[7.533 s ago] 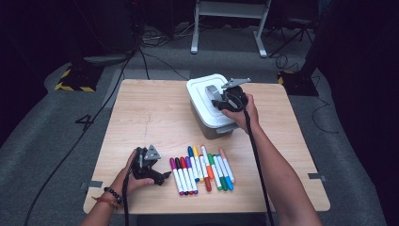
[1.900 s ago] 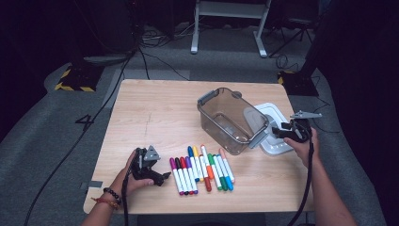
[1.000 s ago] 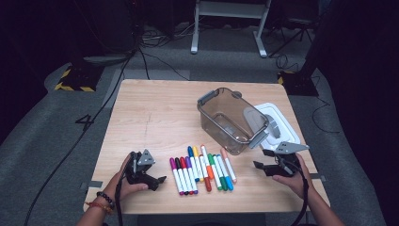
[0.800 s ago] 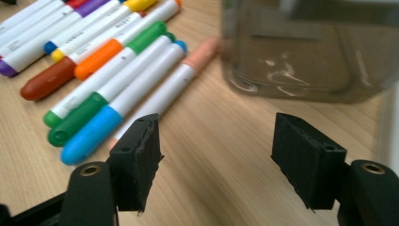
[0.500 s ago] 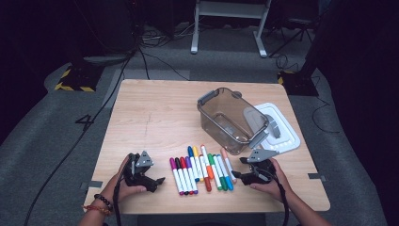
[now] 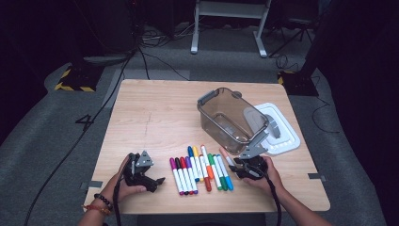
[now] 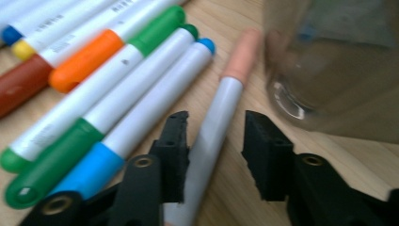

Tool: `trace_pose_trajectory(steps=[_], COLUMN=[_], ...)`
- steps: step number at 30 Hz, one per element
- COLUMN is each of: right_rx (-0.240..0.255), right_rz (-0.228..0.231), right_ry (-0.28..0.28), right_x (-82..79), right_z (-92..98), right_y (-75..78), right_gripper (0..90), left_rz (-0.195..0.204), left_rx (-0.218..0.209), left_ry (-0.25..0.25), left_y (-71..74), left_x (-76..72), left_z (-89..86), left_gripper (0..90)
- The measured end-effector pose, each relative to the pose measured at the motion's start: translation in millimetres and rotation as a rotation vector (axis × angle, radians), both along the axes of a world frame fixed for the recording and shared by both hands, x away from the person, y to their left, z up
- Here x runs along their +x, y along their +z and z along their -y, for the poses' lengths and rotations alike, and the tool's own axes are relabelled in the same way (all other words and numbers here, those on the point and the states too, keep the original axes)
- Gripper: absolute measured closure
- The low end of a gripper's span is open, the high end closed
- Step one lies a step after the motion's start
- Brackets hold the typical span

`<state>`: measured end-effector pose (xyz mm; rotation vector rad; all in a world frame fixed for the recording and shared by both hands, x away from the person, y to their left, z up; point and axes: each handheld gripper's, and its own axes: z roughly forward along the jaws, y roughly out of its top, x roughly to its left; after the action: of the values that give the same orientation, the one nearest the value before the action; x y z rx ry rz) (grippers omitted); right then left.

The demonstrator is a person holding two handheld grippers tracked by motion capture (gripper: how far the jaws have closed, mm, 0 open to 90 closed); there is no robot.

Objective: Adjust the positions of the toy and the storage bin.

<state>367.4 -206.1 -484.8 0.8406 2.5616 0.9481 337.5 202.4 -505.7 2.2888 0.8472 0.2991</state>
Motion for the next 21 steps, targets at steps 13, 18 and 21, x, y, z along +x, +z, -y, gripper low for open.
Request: trace_pose_trajectory(steps=[13,18,21], right_rx=[-0.021,-0.026,-0.017], right_rz=[-0.042,-0.057,-0.080], right_ry=[0.022,0.044,0.061], right_x=[-7.0,-17.1,-20.9], right_z=[38.0,49.4,54.4], right_y=[1.7,2.6,3.0], right_gripper=[76.1,75.9,75.1], left_rz=[0.000,0.000,0.000], left_rx=[0.000,0.000,0.000], left_ry=[0.000,0.003,0.003], left_y=[0.0,0.0,0.0], left_x=[0.0,-0.2,-0.3], left_z=[0.0,0.1,0.2], left_gripper=[0.1,0.1,0.1])
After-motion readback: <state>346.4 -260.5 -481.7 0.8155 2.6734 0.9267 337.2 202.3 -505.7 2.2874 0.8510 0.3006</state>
